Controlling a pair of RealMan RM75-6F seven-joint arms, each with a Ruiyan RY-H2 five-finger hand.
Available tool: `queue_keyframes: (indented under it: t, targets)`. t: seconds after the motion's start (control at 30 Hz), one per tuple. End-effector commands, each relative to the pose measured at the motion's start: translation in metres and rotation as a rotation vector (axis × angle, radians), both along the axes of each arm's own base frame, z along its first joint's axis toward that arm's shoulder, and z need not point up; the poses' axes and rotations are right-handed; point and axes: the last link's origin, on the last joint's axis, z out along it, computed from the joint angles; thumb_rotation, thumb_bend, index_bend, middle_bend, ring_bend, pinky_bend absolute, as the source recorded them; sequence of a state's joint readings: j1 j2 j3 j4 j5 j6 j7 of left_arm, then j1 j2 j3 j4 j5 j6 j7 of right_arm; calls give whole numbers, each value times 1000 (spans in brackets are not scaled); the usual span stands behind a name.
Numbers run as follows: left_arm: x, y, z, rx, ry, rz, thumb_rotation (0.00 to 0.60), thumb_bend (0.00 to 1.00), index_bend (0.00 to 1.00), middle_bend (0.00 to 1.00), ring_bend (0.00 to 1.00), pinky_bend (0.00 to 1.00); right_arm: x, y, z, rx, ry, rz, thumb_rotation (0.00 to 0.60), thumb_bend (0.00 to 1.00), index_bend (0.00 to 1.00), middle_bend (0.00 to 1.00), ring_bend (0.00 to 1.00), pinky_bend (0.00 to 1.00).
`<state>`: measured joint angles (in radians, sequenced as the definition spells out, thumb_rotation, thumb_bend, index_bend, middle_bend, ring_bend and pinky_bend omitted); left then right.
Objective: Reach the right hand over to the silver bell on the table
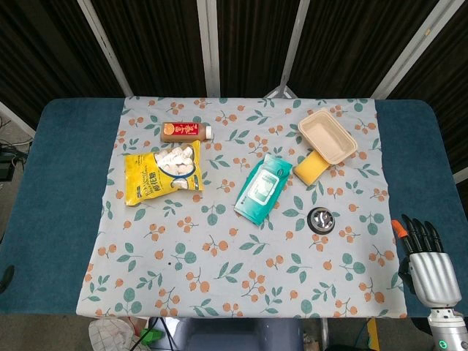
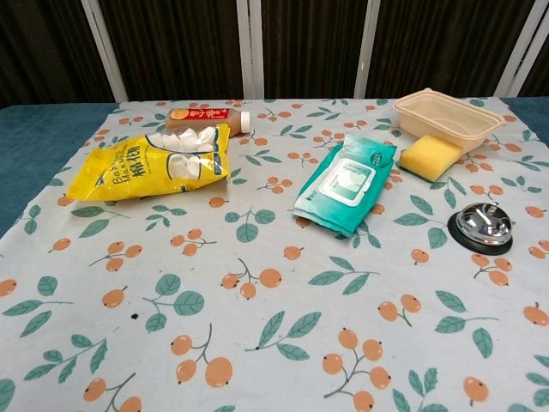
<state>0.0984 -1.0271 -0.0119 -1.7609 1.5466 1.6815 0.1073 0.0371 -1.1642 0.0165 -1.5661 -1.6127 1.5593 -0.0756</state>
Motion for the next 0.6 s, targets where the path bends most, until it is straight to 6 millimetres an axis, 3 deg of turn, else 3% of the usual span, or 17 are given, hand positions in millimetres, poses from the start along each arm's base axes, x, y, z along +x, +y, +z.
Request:
queue_keyframes:
  t: [0.03,0.3,0.6]
  targets:
    - [-1,2,-2,-13,4,6,600,467,38,0,0,73,0,1,0,0,-6,2,600,978,120,0,0,0]
    - [2,0,-4,-13,10,1,600,467,39,0,0,73,0,0,-9,46,-14,3,600,978,120,0,0,0]
    - [3,-1,-8,-29,18,5,600,467,39,0,0,73,24,-13,-30,132,-44,84,600,978,120,0,0,0]
